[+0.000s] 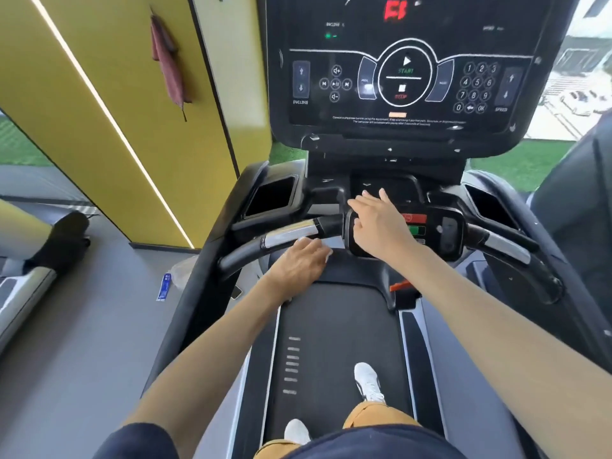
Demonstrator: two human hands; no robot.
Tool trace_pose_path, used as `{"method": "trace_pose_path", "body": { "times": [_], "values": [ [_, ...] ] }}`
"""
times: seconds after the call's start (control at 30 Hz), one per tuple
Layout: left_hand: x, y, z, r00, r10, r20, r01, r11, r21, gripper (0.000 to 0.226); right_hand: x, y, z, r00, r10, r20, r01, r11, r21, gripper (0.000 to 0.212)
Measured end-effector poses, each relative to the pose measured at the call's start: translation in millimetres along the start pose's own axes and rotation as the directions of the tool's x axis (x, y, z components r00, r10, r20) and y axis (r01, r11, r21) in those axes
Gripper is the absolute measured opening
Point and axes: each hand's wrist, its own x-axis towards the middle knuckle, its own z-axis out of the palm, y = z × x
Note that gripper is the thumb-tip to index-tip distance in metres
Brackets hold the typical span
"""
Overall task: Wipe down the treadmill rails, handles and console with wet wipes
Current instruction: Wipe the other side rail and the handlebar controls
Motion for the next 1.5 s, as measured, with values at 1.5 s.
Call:
{"method": "trace_pose_path", "body": {
  "times": [1.5],
  "values": [
    [29.5,-5.1,-56.1,0.272,-0.954,0.126,0.841,0.172,-0.513,0.037,0.0,0.3,-1.3,0.999,0.037,-0.004,-0.036,0.992,0.125,0.045]
  ]
}}
